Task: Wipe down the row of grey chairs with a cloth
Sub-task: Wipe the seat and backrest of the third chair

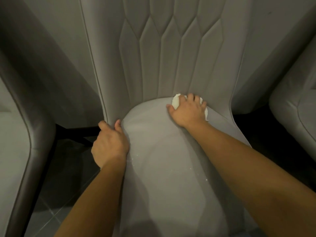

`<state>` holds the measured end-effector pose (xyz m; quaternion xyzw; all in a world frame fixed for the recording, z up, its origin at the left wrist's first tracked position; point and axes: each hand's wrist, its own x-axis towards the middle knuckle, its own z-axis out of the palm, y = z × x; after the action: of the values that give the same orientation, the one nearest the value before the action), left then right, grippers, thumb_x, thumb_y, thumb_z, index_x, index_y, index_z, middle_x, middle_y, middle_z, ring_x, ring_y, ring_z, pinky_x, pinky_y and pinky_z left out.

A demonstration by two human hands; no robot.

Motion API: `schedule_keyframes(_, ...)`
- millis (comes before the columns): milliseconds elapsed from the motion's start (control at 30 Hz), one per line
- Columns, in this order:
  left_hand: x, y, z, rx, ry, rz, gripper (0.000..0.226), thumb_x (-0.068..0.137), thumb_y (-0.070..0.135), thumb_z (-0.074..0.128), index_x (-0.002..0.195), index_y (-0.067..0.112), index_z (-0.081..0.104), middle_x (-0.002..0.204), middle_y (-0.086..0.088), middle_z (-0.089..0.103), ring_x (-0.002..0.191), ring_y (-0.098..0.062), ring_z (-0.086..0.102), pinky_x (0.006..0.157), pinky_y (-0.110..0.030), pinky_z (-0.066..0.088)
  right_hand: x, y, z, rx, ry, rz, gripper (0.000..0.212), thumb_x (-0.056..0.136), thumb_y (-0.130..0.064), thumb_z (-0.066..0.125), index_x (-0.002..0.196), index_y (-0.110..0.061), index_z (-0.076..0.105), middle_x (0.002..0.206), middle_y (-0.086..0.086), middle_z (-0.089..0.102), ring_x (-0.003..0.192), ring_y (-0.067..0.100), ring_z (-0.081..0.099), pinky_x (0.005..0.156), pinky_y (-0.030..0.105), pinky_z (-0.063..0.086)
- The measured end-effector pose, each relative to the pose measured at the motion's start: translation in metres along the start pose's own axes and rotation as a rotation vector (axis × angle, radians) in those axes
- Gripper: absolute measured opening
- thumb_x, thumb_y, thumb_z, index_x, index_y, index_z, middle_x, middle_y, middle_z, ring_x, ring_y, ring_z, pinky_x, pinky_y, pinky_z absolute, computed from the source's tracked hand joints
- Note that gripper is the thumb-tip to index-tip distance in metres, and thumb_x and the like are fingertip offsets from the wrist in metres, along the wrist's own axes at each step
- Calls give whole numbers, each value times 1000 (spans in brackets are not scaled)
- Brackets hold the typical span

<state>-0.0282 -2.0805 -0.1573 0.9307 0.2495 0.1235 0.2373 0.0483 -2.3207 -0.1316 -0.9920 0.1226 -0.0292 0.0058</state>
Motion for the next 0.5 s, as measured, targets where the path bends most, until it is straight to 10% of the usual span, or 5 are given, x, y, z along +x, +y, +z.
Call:
schedule_keyframes(133,-1,-1,0,-29,11,4,51,98,64,22,102,17,40,68,2,40,52,-21,35,53,-37,32,2,-32,-13,147,-140,64,92,70,-83,39,140,-24,49,144,10,42,139,36,29,110,62,19)
schedule_keyframes(500,-4,4,-8,-64,13,15,53,102,56,21,108,11,47,83,-14,61,62,-26,42,58,-40,29,-46,-72,-9,93,-129,-510,64,92,-67,31,150,-40,31,159,-10,29,146,23,21,111,62,17)
